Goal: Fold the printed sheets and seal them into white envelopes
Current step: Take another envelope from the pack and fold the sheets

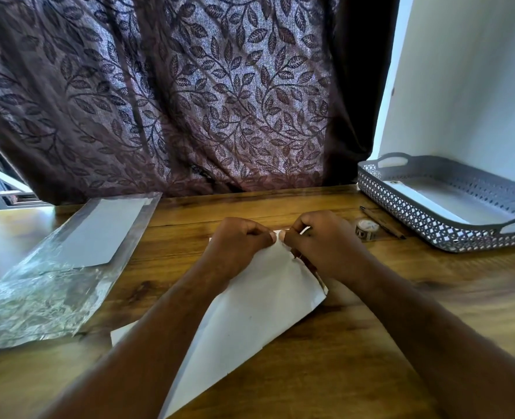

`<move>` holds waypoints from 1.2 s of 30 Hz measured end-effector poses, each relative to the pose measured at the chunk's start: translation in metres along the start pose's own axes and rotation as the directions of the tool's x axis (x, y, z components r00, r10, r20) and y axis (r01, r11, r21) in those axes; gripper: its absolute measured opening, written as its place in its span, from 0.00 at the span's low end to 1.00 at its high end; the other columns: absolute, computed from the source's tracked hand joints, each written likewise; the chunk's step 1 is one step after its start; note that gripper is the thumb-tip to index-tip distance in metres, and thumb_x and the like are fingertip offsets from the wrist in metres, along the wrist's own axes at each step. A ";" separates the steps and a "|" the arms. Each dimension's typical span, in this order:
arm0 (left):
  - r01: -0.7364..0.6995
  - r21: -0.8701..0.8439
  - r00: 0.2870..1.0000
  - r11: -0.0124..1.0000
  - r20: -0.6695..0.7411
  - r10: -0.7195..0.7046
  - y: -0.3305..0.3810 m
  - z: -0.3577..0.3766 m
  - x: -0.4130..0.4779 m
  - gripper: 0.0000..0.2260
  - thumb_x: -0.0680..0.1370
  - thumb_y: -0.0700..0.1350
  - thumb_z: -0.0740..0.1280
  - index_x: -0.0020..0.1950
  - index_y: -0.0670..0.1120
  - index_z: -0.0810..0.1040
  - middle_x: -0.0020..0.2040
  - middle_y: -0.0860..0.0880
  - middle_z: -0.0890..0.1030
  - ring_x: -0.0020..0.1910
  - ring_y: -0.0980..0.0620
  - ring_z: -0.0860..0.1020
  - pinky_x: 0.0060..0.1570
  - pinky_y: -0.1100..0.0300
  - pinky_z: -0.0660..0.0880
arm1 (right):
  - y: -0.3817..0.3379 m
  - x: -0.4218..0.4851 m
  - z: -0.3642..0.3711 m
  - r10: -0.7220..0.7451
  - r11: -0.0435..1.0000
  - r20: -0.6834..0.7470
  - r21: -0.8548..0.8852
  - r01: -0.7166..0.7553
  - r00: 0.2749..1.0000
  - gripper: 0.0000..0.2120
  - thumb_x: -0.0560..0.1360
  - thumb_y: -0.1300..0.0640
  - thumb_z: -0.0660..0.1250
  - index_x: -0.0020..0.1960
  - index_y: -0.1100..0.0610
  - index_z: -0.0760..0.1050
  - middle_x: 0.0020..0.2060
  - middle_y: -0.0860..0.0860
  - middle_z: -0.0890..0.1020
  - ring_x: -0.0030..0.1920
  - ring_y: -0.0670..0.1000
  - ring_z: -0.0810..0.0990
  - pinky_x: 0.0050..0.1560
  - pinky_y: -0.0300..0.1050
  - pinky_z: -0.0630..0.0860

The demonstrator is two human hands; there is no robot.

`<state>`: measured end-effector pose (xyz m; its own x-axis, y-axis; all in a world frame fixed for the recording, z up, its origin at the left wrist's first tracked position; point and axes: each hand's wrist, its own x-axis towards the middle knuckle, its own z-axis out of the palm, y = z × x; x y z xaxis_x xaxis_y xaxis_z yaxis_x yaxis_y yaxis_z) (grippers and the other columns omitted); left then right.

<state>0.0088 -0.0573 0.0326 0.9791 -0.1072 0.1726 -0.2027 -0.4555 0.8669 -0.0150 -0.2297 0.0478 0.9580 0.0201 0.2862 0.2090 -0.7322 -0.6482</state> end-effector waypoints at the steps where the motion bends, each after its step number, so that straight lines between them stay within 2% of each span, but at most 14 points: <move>1: 0.003 0.001 1.000 1.000 -0.002 -0.003 0.000 0.000 0.000 0.05 0.78 0.46 0.72 0.45 0.50 0.88 0.43 0.56 0.86 0.44 0.56 0.83 0.44 0.60 0.80 | -0.001 -0.001 -0.001 0.024 0.998 0.038 0.051 -0.026 0.999 0.11 0.73 0.46 0.74 0.41 0.53 0.81 0.35 0.48 0.84 0.35 0.46 0.82 0.37 0.46 0.81; 4: 0.006 0.007 1.000 1.000 -0.008 -0.006 0.001 -0.001 -0.001 0.05 0.77 0.47 0.73 0.43 0.50 0.88 0.43 0.56 0.86 0.44 0.57 0.83 0.47 0.57 0.81 | -0.004 -0.003 -0.003 0.126 0.969 0.170 0.189 -0.157 0.977 0.12 0.69 0.49 0.79 0.44 0.56 0.82 0.41 0.52 0.85 0.41 0.52 0.85 0.41 0.52 0.83; 6: -0.007 0.016 1.000 1.000 0.001 0.007 0.003 -0.001 -0.002 0.04 0.77 0.46 0.72 0.44 0.50 0.87 0.44 0.56 0.86 0.44 0.58 0.83 0.48 0.58 0.81 | -0.004 -0.003 -0.006 0.192 0.942 0.266 0.220 -0.253 0.945 0.12 0.70 0.51 0.79 0.45 0.58 0.82 0.43 0.54 0.86 0.44 0.54 0.86 0.43 0.52 0.84; 10: -0.025 0.024 0.999 0.999 0.028 0.025 0.008 -0.002 -0.005 0.05 0.78 0.46 0.71 0.47 0.49 0.88 0.46 0.56 0.85 0.45 0.56 0.83 0.48 0.57 0.81 | -0.005 -0.004 -0.012 0.247 0.903 0.432 0.221 -0.368 0.868 0.12 0.69 0.52 0.80 0.43 0.61 0.85 0.40 0.54 0.86 0.41 0.55 0.85 0.40 0.50 0.83; 12: -0.035 0.042 0.998 0.999 0.054 0.032 0.011 -0.003 -0.006 0.06 0.78 0.47 0.71 0.48 0.48 0.87 0.46 0.56 0.85 0.45 0.56 0.82 0.48 0.58 0.81 | -0.004 -0.003 -0.013 0.243 0.887 0.483 0.240 -0.394 0.841 0.12 0.68 0.53 0.81 0.42 0.62 0.85 0.40 0.55 0.86 0.42 0.56 0.86 0.43 0.51 0.84; 15: -0.059 0.063 0.996 0.996 0.076 0.054 0.015 -0.003 -0.008 0.06 0.78 0.48 0.71 0.49 0.49 0.88 0.45 0.56 0.86 0.44 0.58 0.83 0.47 0.58 0.81 | -0.004 -0.004 -0.014 0.236 0.855 0.563 0.268 -0.445 0.792 0.12 0.70 0.57 0.79 0.50 0.62 0.85 0.46 0.57 0.88 0.50 0.59 0.87 0.57 0.62 0.81; 18: -0.107 0.078 0.990 0.991 0.106 0.098 0.018 -0.005 -0.008 0.08 0.79 0.49 0.69 0.50 0.49 0.87 0.46 0.55 0.86 0.44 0.59 0.82 0.50 0.56 0.81 | -0.003 -0.004 -0.012 0.234 0.825 0.573 0.311 -0.472 0.786 0.09 0.73 0.60 0.76 0.53 0.59 0.86 0.49 0.55 0.87 0.53 0.58 0.86 0.59 0.61 0.81; 20: -0.197 0.161 0.979 0.967 0.081 0.186 0.018 -0.007 -0.007 0.10 0.80 0.52 0.67 0.50 0.50 0.86 0.47 0.56 0.85 0.45 0.60 0.81 0.50 0.53 0.80 | -0.002 -0.003 -0.011 0.231 0.787 0.559 0.374 -0.490 0.796 0.08 0.75 0.60 0.74 0.54 0.59 0.85 0.52 0.57 0.87 0.56 0.61 0.84 0.61 0.63 0.78; 23: -0.307 0.486 0.939 0.818 0.013 0.345 0.016 -0.013 -0.006 0.15 0.79 0.63 0.63 0.59 0.57 0.81 0.54 0.59 0.83 0.51 0.61 0.80 0.50 0.56 0.78 | 0.003 0.001 -0.017 0.210 0.716 0.499 0.506 -0.480 0.840 0.12 0.77 0.58 0.72 0.56 0.65 0.83 0.54 0.63 0.85 0.59 0.66 0.82 0.59 0.59 0.76; 26: -0.419 0.675 0.858 0.607 0.074 0.509 0.015 -0.015 -0.009 0.29 0.74 0.72 0.59 0.68 0.57 0.74 0.65 0.56 0.78 0.62 0.53 0.76 0.60 0.51 0.75 | 0.003 0.003 -0.026 0.158 0.632 0.408 0.658 -0.410 0.899 0.11 0.80 0.60 0.67 0.56 0.66 0.82 0.52 0.62 0.86 0.53 0.61 0.84 0.56 0.55 0.79; 28: -0.443 0.744 0.823 0.500 0.117 0.555 0.017 -0.014 -0.013 0.37 0.70 0.77 0.56 0.72 0.56 0.69 0.69 0.55 0.73 0.66 0.51 0.72 0.65 0.50 0.70 | 0.003 0.004 -0.027 0.129 0.583 0.363 0.725 -0.367 0.923 0.10 0.81 0.62 0.64 0.57 0.64 0.82 0.52 0.61 0.86 0.53 0.59 0.85 0.57 0.55 0.80; 32: -0.411 0.825 0.820 0.387 0.150 0.552 0.021 -0.013 -0.021 0.53 0.63 0.82 0.55 0.80 0.50 0.60 0.74 0.50 0.68 0.72 0.48 0.67 0.74 0.43 0.59 | 0.002 0.005 -0.028 0.109 0.512 0.335 0.788 -0.342 0.936 0.11 0.82 0.63 0.62 0.59 0.64 0.81 0.53 0.61 0.86 0.55 0.60 0.85 0.59 0.58 0.81; 34: -0.407 0.854 0.812 0.324 0.175 0.557 0.018 -0.011 -0.022 0.57 0.62 0.83 0.55 0.82 0.50 0.55 0.74 0.48 0.68 0.73 0.46 0.66 0.75 0.38 0.55 | 0.002 0.005 -0.031 0.099 0.468 0.348 0.811 -0.352 0.932 0.12 0.82 0.61 0.62 0.60 0.62 0.81 0.54 0.59 0.86 0.55 0.59 0.85 0.57 0.58 0.81; 36: -0.400 0.868 0.811 0.294 0.186 0.555 0.015 -0.011 -0.021 0.57 0.61 0.82 0.57 0.82 0.52 0.51 0.73 0.47 0.68 0.72 0.44 0.66 0.74 0.35 0.55 | 0.004 0.006 -0.034 0.097 0.442 0.372 0.815 -0.375 0.923 0.12 0.82 0.59 0.63 0.62 0.62 0.80 0.56 0.60 0.85 0.59 0.60 0.83 0.60 0.61 0.80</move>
<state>-0.0141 -0.0525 0.0467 0.6788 -0.5040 0.5340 -0.4636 -0.8581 -0.2206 -0.0150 -0.2558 0.0704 0.9778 0.2004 -0.0614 -0.1066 0.2236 -0.9688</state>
